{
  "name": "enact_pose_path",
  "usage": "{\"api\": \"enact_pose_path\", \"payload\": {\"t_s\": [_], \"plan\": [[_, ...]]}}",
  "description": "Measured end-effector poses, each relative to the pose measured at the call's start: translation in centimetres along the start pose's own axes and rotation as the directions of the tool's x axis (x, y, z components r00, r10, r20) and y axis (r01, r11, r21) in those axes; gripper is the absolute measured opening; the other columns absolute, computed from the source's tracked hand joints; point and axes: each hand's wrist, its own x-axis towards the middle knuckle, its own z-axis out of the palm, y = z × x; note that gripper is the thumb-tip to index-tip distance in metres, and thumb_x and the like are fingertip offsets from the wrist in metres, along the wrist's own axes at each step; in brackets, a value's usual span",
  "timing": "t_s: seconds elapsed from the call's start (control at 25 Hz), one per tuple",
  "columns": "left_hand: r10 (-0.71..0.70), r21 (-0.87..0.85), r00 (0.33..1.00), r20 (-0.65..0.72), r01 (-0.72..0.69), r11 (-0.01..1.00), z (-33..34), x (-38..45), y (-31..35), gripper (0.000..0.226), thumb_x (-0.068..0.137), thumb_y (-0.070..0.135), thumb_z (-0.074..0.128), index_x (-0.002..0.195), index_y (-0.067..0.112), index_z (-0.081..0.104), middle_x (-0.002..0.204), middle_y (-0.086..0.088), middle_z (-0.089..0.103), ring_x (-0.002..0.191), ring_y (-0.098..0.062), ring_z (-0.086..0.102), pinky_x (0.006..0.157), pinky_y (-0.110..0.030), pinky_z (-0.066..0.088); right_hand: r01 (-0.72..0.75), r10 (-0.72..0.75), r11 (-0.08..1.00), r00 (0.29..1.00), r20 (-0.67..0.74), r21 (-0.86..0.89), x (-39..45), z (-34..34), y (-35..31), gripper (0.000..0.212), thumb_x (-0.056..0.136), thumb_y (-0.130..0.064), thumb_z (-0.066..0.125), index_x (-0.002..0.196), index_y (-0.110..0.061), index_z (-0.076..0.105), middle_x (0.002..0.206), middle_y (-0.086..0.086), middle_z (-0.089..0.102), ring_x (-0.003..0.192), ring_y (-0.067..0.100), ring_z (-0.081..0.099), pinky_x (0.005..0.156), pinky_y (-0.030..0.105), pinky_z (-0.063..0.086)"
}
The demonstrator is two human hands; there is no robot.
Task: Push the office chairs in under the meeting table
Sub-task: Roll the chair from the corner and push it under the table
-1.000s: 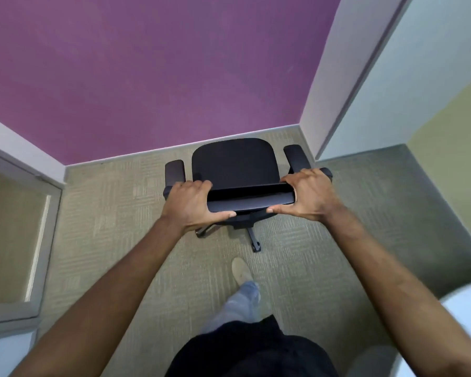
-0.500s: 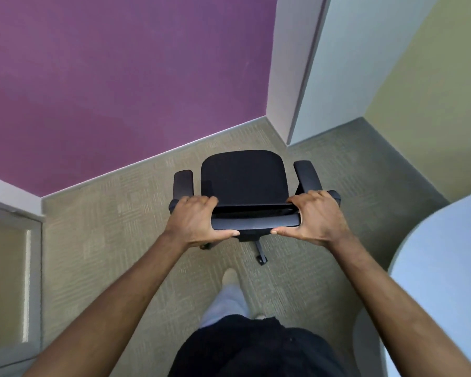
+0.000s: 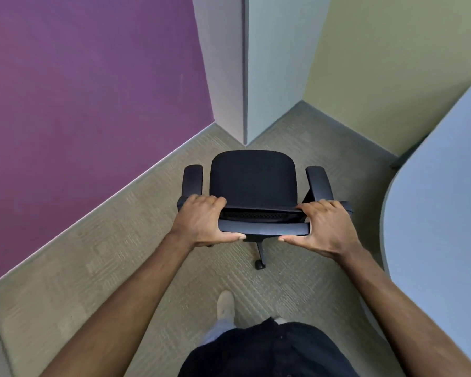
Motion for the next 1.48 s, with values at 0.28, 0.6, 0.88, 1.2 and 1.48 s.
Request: {"api": "enact_pose_path", "payload": {"t_s": [0.28, 0.6, 0.88, 1.2, 1.48], "plan": [[0.218, 0.046, 0.976, -0.003, -0.218, 0.975, -0.8, 7.9, -3.2, 0.108, 0.064, 0.109, 0.024, 0.11, 0.02, 0.064, 0.098, 0.001, 0.071, 0.091, -0.024, 0.067, 0.091, -0.043, 0.049, -0.21, 0.21, 0.978, 0.976, -0.065, 0.007, 1.7, 0.2, -0.5, 0.11, 0.069, -0.11, 0.027, 0.122, -0.027, 0.075, 0.109, -0.002, 0.08, 0.1, 0.023, 0.073, 0.095, 0.04, 0.048], [0.423, 0.067, 0.906, -0.014, -0.421, 0.904, -1.9, 19.2, -4.8, 0.109, 0.063, 0.111, 0.019, 0.108, 0.022, 0.064, 0.094, 0.004, 0.07, 0.087, -0.022, 0.067, 0.085, -0.041, 0.048, -0.424, 0.423, 0.905, 0.905, -0.04, -0.035, 6.0, -0.2, 1.1, 0.112, 0.068, -0.111, 0.025, 0.123, -0.027, 0.074, 0.11, -0.003, 0.079, 0.101, 0.021, 0.072, 0.093, 0.039, 0.047], [0.578, 0.086, 0.815, -0.034, -0.574, 0.814, -2.6, 32.0, -5.0, 0.102, 0.064, 0.108, 0.027, 0.105, 0.023, 0.064, 0.095, 0.004, 0.071, 0.088, -0.023, 0.067, 0.081, -0.041, 0.045, -0.575, 0.572, 0.818, 0.816, -0.086, -0.01, 11.9, 0.0, 5.2, 0.11, 0.069, -0.11, 0.027, 0.122, -0.027, 0.075, 0.109, -0.004, 0.08, 0.101, 0.02, 0.073, 0.093, 0.039, 0.05], [0.741, 0.07, 0.671, 0.014, -0.74, 0.669, -4.5, 47.9, -4.2, 0.102, 0.067, 0.109, 0.028, 0.111, 0.024, 0.064, 0.101, 0.005, 0.07, 0.09, -0.021, 0.066, 0.082, -0.041, 0.046, -0.753, 0.753, 0.657, 0.654, -0.075, 0.023, 19.9, 0.0, 9.9, 0.11, 0.068, -0.111, 0.028, 0.122, -0.027, 0.074, 0.109, -0.005, 0.079, 0.1, 0.021, 0.072, 0.094, 0.041, 0.05], [0.864, 0.072, 0.504, 0.017, -0.862, 0.502, -5.2, 60.5, -2.1, 0.1, 0.066, 0.109, 0.027, 0.106, 0.024, 0.061, 0.095, 0.007, 0.067, 0.085, -0.02, 0.063, 0.077, -0.039, 0.039, -0.868, 0.866, 0.495, 0.489, -0.103, 0.037, 26.1, 0.3, 13.7, 0.108, 0.069, -0.11, 0.033, 0.119, -0.024, 0.076, 0.103, -0.004, 0.079, 0.096, 0.021, 0.072, 0.091, 0.041, 0.052]]}}
